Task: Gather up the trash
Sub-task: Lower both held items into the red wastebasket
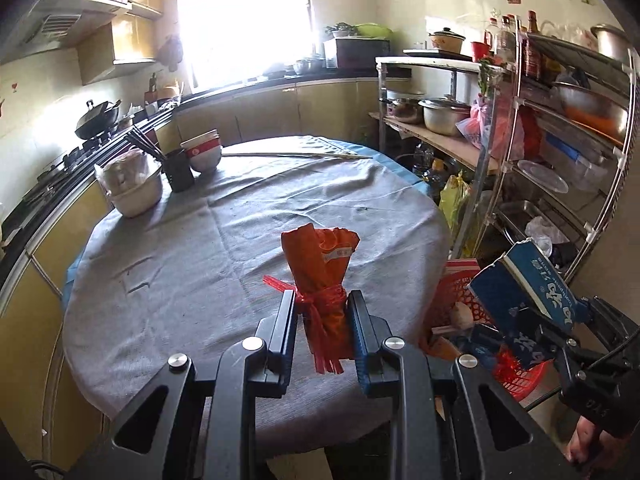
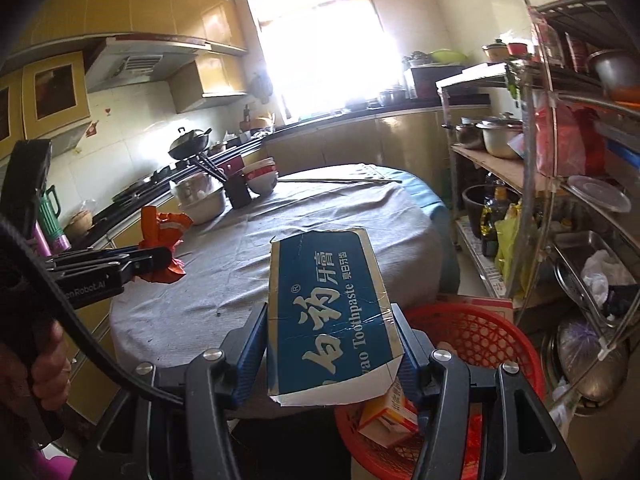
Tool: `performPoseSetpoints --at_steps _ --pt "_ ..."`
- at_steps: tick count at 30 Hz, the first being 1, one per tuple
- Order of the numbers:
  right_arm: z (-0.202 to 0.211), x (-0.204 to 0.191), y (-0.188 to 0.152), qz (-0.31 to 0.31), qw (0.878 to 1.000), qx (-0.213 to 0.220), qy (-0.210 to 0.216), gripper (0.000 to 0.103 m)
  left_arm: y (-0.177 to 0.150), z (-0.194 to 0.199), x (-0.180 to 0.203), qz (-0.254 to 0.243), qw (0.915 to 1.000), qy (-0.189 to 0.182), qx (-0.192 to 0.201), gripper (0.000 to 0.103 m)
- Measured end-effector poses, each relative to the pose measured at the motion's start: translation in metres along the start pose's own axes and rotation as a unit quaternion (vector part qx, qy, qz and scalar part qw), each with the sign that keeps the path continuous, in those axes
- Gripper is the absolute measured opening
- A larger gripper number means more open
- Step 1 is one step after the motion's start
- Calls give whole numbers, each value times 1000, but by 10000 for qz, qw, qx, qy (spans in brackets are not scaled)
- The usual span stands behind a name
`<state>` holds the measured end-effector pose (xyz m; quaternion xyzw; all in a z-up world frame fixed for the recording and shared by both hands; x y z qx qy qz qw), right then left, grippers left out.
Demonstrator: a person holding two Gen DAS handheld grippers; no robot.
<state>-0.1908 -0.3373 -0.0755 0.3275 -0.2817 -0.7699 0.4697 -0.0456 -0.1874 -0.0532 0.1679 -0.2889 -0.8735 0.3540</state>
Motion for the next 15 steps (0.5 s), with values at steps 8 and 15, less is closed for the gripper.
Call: performPoseSetpoints --at_steps 8,15 --pt "10 20 -8 -253 9996 -13 -77 61 3 -1 15 -149 9999 -17 -23 26" --pt "19 38 -11 -434 9988 40 -212 61 11 -1 36 -360 9992 -147 -6 26"
Point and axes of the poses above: each gripper's, at about its wrist camera, not at the fingertips, and z roughly against the way its jaws point, x to its right, y to its top, the point moved 3 cm from there along -z, roughly the way its jaws point, and after that the axes turned 11 degrees about -x, right-handed, at the moved point
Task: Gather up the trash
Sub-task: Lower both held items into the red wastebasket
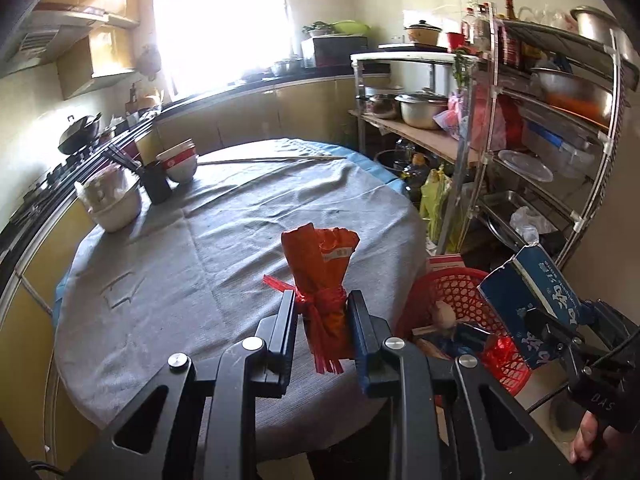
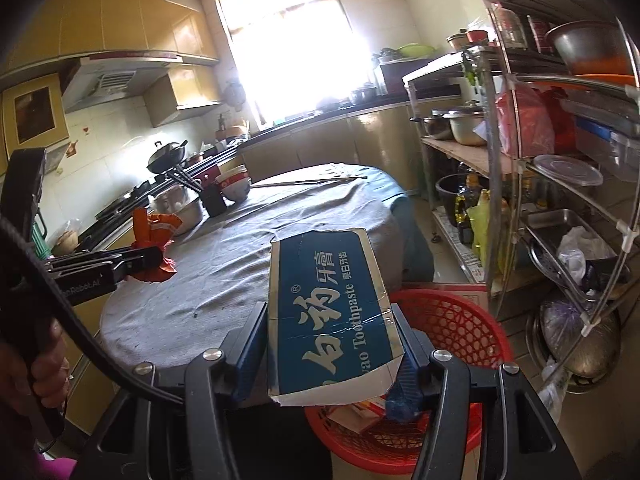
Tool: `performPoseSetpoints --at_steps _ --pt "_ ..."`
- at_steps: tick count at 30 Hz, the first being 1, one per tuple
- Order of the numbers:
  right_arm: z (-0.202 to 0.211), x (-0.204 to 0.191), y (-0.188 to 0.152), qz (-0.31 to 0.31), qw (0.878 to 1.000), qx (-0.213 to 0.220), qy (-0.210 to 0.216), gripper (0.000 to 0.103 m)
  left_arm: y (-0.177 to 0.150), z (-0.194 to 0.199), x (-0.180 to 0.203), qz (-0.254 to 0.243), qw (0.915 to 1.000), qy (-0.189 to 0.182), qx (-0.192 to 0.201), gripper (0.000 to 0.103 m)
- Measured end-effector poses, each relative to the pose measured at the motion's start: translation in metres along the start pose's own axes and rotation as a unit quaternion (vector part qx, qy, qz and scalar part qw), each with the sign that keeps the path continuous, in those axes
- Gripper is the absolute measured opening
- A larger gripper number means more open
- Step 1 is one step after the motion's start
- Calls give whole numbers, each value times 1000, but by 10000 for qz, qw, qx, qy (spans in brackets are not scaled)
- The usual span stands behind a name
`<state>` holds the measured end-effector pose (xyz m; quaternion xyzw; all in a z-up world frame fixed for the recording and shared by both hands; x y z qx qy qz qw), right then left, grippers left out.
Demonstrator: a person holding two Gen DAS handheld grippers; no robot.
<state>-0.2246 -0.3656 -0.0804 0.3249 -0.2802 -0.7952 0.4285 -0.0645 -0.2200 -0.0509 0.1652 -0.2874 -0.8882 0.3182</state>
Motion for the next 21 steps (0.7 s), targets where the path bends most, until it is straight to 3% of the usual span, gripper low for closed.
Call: performPoseSetpoints --at_steps 21 --pt "16 58 -15 -716 9972 26 -222 62 15 -12 78 -823 9961 -321 -33 27"
Point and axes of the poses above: each gripper's, at about its wrist camera, not at the fingertips, and z roughly against the way its jaws point, x to its right, y to its top, the point moved 3 cm from there along -z, roughly the way its jaws point, and after that the axes turned 11 degrees about -x, right-handed, at the moved point
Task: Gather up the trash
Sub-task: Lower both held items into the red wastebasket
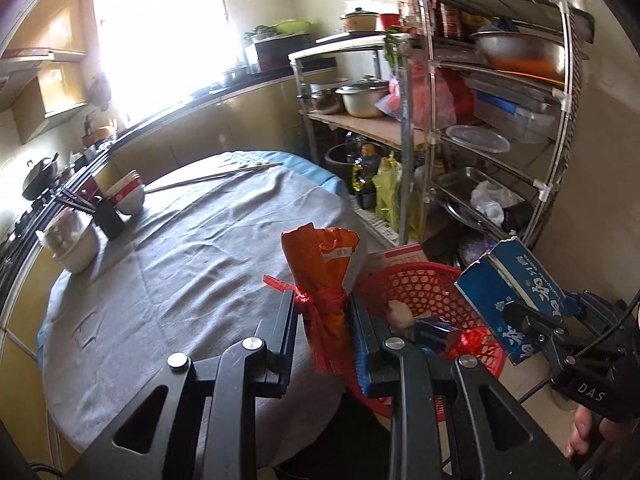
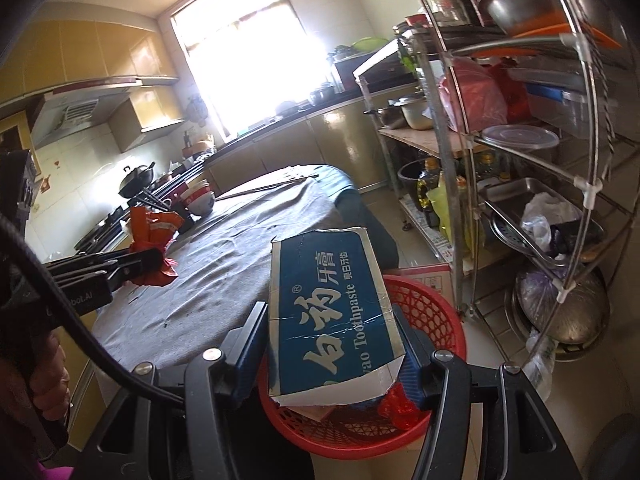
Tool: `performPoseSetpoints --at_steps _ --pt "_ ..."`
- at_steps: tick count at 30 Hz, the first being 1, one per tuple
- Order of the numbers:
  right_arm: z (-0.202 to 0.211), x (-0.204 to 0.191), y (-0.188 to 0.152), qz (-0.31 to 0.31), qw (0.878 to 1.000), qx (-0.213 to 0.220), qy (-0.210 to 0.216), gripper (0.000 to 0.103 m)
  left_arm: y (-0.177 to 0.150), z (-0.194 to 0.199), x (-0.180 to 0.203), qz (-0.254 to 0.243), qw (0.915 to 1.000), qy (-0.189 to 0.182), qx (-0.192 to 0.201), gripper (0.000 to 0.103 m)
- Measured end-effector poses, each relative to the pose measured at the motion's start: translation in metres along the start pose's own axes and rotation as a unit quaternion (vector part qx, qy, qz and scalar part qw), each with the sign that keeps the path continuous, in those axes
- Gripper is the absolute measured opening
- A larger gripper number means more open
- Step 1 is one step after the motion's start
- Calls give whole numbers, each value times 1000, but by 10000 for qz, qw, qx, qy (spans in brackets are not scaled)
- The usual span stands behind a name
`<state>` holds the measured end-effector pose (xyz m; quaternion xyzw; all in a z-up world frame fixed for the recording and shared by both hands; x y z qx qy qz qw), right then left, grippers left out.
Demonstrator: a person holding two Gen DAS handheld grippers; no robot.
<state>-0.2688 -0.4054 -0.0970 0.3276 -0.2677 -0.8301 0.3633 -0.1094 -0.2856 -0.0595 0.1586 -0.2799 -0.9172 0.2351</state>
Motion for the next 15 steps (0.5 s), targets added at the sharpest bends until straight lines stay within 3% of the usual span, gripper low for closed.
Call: performPoseSetpoints --at_steps 4,15 --pt "2 10 -1 -191 9998 4 -8 62 3 -5 9 -98 9997 -212 1 27" --pt "1 22 1 -513 9987 -41 4 62 9 -24 24 -195 9990 -374 -147 27"
Point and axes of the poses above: each gripper's, at about its wrist camera, not at the fingertips, and z roughly against the way its jaws point, x to its right, y to its top, the point moved 3 cm from there along -z, roughly the way its jaws point, and after that the axes turned 11 degrees about -x, right-handed, at the moved point
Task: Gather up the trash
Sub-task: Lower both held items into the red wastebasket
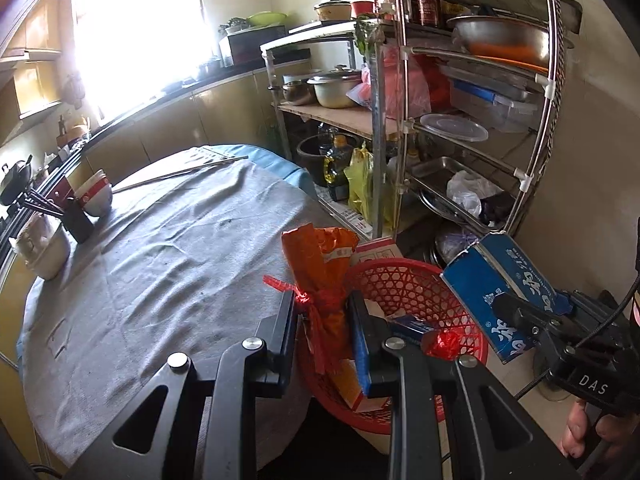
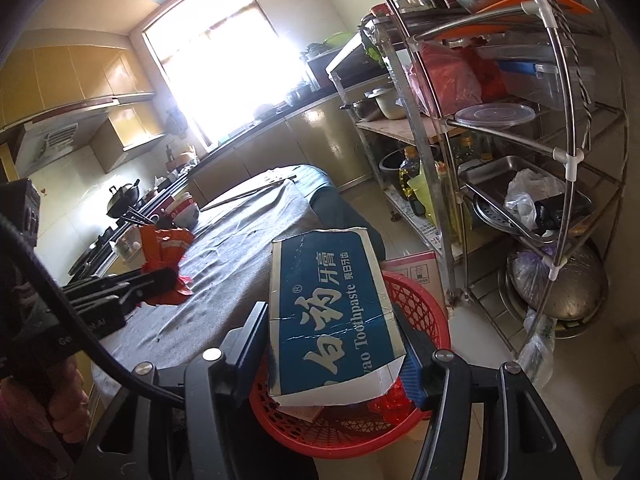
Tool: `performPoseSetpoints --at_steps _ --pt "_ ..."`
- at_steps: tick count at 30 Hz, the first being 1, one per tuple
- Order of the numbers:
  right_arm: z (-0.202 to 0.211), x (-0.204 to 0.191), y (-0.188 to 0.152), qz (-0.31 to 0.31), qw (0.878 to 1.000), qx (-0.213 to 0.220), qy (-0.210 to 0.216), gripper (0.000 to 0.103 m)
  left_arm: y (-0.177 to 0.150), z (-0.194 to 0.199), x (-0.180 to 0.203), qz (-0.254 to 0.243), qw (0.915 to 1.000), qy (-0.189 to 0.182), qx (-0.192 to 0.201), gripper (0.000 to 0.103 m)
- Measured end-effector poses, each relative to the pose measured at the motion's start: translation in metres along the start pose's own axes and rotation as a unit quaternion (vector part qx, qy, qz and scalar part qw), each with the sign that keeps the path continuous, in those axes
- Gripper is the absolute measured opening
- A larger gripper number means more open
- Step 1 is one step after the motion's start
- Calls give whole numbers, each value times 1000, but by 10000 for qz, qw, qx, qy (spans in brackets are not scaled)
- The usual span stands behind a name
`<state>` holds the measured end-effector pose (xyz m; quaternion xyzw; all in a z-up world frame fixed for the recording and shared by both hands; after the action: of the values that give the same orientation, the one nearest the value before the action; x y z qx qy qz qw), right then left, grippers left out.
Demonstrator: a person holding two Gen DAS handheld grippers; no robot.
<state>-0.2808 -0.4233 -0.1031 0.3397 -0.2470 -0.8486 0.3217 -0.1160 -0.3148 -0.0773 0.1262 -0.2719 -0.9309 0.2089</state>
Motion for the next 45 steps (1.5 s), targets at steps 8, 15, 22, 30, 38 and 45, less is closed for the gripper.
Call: performPoseSetpoints --at_steps 8,15,22,30,38,45 --pt "0 1 0 -63 10000 -43 5 62 3 -9 11 -140 9997 -176 -75 27" --pt "-1 5 1 -98 9999 -114 -51 62 8 -24 7 29 9990 -379 -231 27" --pt "-6 9 1 -210 9995 -215 -119 62 7 -35 11 1 9988 -381 -307 27" --pt "-23 16 -3 -503 9979 -401 27 62 4 -40 11 -42 9984 -407 -381 27" --pt "-32 32 -10 -865 9947 -531 145 62 2 -42 15 -161 9981 -425 -406 27" --pt "-32 38 -10 -971 9935 -566 174 62 -1 -43 21 -231 9979 -429 -429 27"
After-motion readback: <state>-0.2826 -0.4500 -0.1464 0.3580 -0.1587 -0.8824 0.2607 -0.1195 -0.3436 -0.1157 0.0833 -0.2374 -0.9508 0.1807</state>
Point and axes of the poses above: each gripper's, at about its wrist camera, not at the fingertips, and z roughly against the way its jaws point, x to its right, y to its top, the point moved 3 cm from there along -z, roughly the way its jaws point, and after that the axes turned 11 degrees about -x, right-handed, at the moved point
